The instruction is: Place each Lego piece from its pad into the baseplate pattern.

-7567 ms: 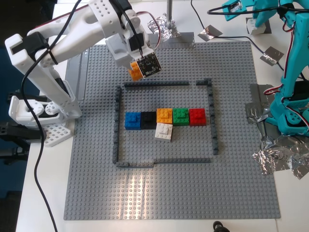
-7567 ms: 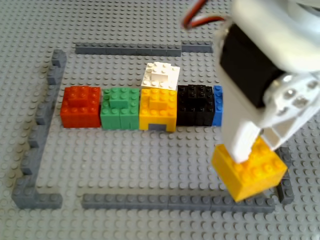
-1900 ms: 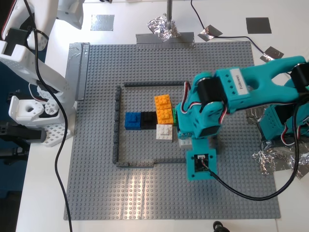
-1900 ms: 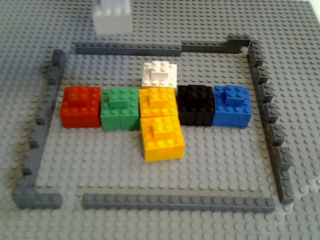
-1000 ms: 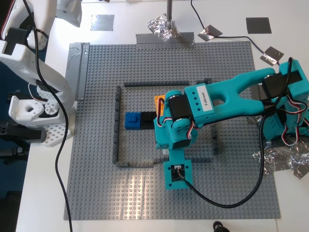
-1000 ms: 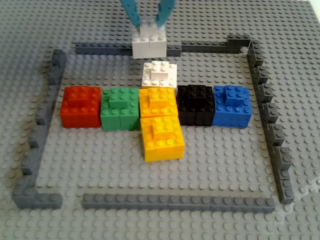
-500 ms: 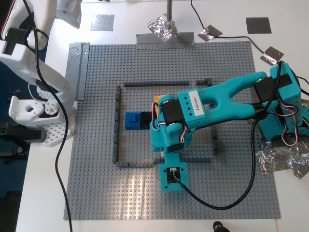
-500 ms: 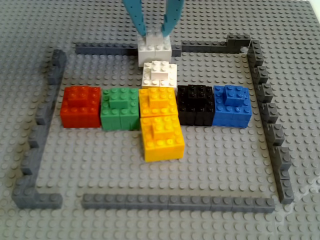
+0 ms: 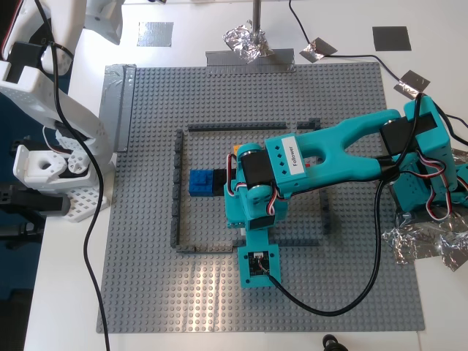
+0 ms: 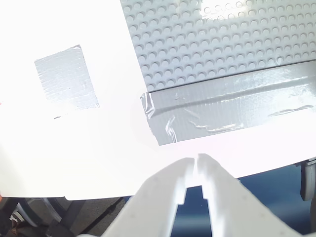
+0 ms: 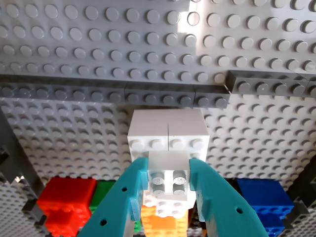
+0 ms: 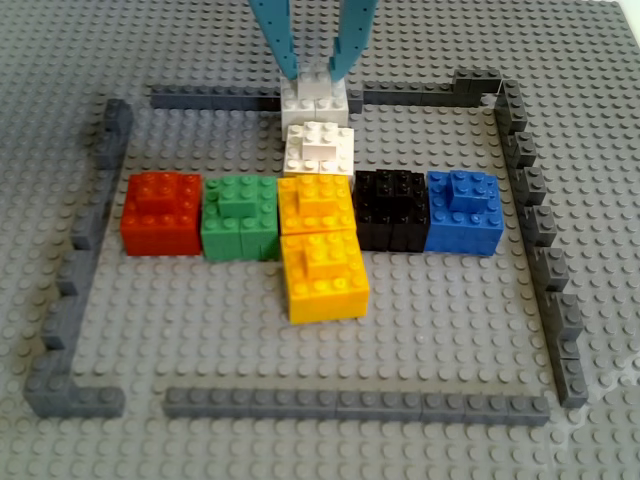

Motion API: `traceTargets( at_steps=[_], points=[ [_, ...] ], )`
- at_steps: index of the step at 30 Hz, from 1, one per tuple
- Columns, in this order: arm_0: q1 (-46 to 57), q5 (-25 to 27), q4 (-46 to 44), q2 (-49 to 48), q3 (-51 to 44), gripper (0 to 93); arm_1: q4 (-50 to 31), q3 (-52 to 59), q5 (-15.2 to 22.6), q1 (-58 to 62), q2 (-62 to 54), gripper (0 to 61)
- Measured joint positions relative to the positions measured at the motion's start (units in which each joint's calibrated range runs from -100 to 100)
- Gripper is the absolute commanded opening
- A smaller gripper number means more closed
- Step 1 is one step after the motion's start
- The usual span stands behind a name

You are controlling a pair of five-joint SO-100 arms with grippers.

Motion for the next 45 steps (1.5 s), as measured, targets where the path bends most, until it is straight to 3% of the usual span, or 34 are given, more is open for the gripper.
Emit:
traceTargets(
  at_steps=[38,45],
  points=[
    [0.15,0.00,-0.87,2.03,-1.76,0.0,0.08,-0.68,0.00,0.73,1.55,0.2],
    [0.15,0.00,-1.13,2.03,-1.76,7.0,-0.80,-0.68,0.15,0.73,1.55,0.2]
  ],
)
